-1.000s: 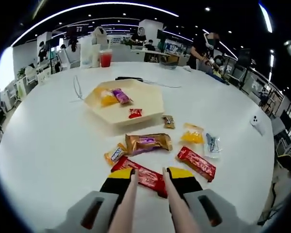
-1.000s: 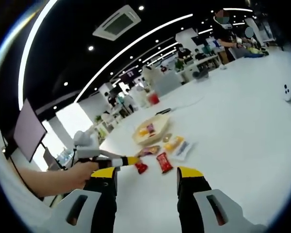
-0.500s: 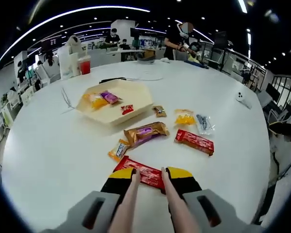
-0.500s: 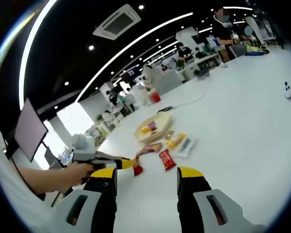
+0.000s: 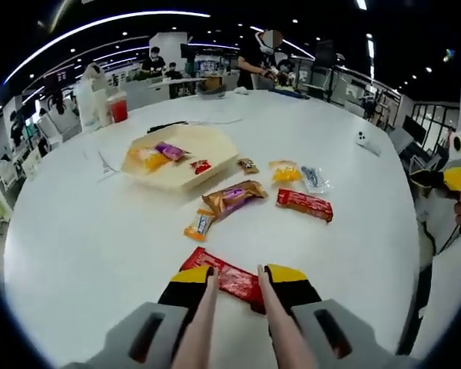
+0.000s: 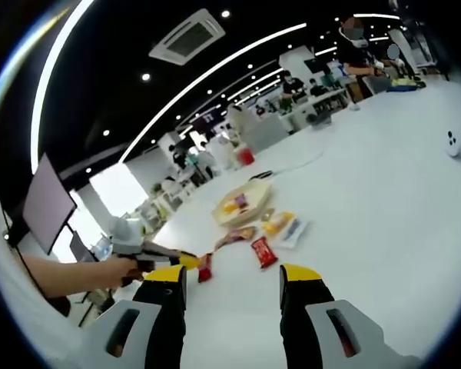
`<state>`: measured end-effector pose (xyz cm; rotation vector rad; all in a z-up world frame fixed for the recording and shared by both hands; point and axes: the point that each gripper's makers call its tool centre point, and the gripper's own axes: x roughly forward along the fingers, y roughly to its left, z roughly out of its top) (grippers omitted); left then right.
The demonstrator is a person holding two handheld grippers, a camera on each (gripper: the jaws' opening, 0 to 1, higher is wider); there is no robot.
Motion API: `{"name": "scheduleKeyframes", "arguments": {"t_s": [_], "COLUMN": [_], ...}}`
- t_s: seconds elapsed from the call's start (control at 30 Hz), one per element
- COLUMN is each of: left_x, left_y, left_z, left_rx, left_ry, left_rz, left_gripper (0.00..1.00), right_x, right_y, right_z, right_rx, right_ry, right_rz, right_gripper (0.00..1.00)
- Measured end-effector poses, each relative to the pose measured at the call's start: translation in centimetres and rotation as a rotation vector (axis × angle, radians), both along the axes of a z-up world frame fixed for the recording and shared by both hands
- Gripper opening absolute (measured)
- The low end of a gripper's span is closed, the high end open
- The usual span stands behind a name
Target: Place the target food into the container with the food tongs after gripping and lifting it, then release it inside without dropping or visibly crushing the food.
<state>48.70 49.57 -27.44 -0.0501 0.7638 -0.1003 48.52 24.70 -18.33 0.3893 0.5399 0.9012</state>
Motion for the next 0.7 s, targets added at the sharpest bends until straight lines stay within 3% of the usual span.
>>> {"name": "scheduleKeyframes", "arguments": {"t_s": [0.07,0.1,0.27,0.4,0.57,0.7], "left_x": [-0.1,0.0,0.6,1.7,1.6,1.6], "left_y": [0.3,0.6,0.6,0.9,1.2,1.3], "left_z": [0.1,0.4,0.5,0.2,-0.9,-0.6], "left_rx": [0.051,0.135,0.037,0.114,0.122,0.132], "left_ry": [0.000,-0.015,0.015,0.033,0.088,0.083], "left_rz": [-0.010,-0.009,0.179,0.217,0.300,0.340], "left_gripper": [0.26,0.26,0.27,0.27,0.27,0.27], "right_x": [-0.1,-0.3,-0.7,-0.4,-0.1,0.1], "right_y": [0.1,0.5,1.4,1.6,1.4,0.9], "right_z": [0.0,-0.1,-0.5,-0.5,-0.2,-0.3], "right_rx": [0.001,-0.018,-0.004,-0.011,-0.020,-0.029], "right_ry": [-0.002,-0.046,-0.043,-0.052,-0.071,-0.068], "right_rz": [0.005,0.021,0.035,0.031,0.026,0.022], "right_gripper": [0.48,0.48,0.48,0.46,0.45,0.45]}}
